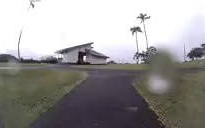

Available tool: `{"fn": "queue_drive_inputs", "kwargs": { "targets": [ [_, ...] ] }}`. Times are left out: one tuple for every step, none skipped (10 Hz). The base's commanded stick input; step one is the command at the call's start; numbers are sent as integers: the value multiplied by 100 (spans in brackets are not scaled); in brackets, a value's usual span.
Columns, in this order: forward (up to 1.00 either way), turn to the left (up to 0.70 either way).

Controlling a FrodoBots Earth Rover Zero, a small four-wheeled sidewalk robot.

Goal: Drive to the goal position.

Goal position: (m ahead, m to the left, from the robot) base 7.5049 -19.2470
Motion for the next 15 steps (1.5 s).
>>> {"fn": "queue_drive_inputs", "kwargs": {
  "targets": [
    [85,0],
    [85,-4],
    [85,-21],
    [85,-28],
    [85,-11],
    [85,0],
    [85,-6],
    [85,-24],
    [85,-30],
    [85,-13],
    [85,0],
    [85,0],
    [85,0],
    [85,0],
    [85,0]
  ]
}}
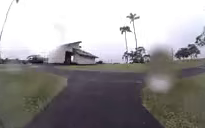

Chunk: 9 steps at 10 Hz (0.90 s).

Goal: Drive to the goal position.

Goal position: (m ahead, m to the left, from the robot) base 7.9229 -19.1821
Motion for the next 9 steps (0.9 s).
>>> {"fn": "queue_drive_inputs", "kwargs": {
  "targets": [
    [85,-11],
    [85,-34],
    [85,-31],
    [85,-15],
    [85,0],
    [85,0],
    [85,-6],
    [85,-34],
    [85,-34]
  ]
}}
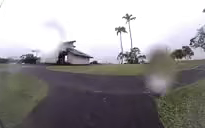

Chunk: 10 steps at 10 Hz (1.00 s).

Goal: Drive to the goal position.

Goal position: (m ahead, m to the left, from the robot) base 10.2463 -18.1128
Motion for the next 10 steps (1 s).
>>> {"fn": "queue_drive_inputs", "kwargs": {
  "targets": [
    [85,-34],
    [85,-30],
    [85,-7],
    [85,-1],
    [85,-16],
    [85,-34],
    [85,-30],
    [85,-6],
    [85,-1],
    [85,-16]
  ]
}}
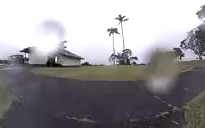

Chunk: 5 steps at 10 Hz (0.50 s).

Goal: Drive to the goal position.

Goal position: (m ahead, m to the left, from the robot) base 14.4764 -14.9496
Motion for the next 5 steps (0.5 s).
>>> {"fn": "queue_drive_inputs", "kwargs": {
  "targets": [
    [85,-34],
    [85,-34],
    [85,-34],
    [85,-34],
    [85,-34]
  ]
}}
